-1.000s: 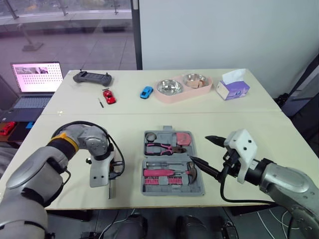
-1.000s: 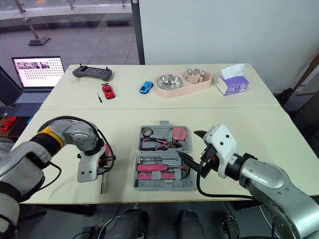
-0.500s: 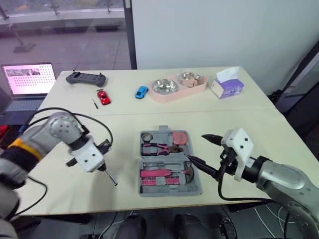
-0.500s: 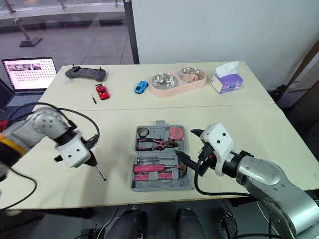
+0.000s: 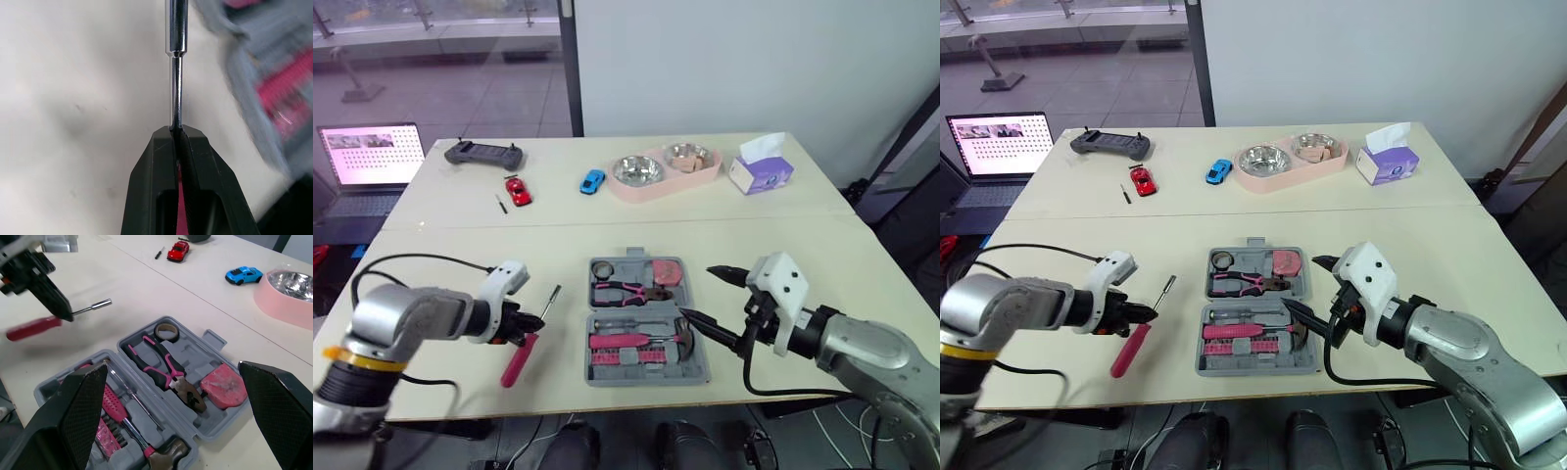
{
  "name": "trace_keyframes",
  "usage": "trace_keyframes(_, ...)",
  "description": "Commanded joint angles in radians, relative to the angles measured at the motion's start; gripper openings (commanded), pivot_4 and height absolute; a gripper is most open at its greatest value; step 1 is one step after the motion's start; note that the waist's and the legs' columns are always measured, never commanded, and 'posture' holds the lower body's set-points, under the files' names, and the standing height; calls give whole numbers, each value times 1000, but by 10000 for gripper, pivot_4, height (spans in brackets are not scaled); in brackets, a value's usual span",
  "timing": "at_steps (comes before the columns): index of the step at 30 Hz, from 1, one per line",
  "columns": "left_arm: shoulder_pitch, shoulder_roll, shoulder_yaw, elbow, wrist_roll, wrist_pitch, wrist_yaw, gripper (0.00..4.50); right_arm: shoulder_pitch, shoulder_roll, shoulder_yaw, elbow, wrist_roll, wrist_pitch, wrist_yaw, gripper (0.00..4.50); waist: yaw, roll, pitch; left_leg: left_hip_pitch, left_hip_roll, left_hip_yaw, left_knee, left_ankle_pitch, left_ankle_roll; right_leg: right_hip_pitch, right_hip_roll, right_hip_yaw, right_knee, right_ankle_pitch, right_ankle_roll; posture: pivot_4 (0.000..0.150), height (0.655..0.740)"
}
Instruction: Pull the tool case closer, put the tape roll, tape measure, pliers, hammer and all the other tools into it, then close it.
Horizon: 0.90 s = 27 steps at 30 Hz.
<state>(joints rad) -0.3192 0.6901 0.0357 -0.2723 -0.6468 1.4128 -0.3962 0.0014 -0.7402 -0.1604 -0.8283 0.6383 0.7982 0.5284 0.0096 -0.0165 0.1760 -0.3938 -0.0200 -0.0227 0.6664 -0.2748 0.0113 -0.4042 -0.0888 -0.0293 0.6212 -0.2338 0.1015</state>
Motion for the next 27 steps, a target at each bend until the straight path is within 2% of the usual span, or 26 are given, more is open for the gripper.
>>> trace_keyframes(1, 59, -76, 42, -98, 85, -9, 141, 136, -2, -7, -9, -19, 3, -15, 4, 45000, 3, 1, -1, 0, 0, 0, 0, 0, 0, 0, 0, 0, 0, 0, -1, 1500, 7400)
trace_keyframes(7, 163, -164, 9, -67, 189, -95, 232, 136, 0, -6, -17, -20, 9, -7, 0, 45000, 3, 10, -6, 2, -1, 0, -1, 0, -1, 1, -5, 1, -1, -2, -7, 1500, 7400)
trace_keyframes(15, 156, -274, -16, 27, 251, -165, 246, 136, 5, 2, -20, -28, 12, 1, -24, 45000, 11, 27, -18, 3, -4, 2, -2, 0, -1, 2, -6, -1, -2, -3, -7, 1500, 7400)
trace_keyframes(18, 152, -279, -10, 17, 258, -183, 232, 11309, 7, 0, -29, -28, 16, 4, -29, 45000, 8, 25, -19, 4, -4, 2, -2, 0, -1, 4, -7, -1, -3, -3, -7, 1500, 7400)
trace_keyframes(23, 144, -281, 60, -78, 227, -187, 202, 33792, 19, 1, -40, -28, 20, 5, -37, 45000, 5, 20, -19, 3, -4, 1, -2, 0, -1, 3, -7, -1, -4, -3, -7, 1500, 7400)
trace_keyframes(25, 151, -262, 74, -133, 224, -190, 193, 44407, 24, 1, -41, -28, 22, 3, -39, 45000, 4, 16, -16, 2, -3, 1, -2, 0, -1, 2, -7, -1, -4, -3, -7, 1500, 7400)
trace_keyframes(27, 167, -225, 79, -208, 226, -195, 182, 44867, 29, 1, -43, -28, 23, 1, -39, 45000, 3, 12, -14, 1, -3, 1, -2, 0, -1, 1, -7, -1, -4, -3, -7, 1500, 7400)
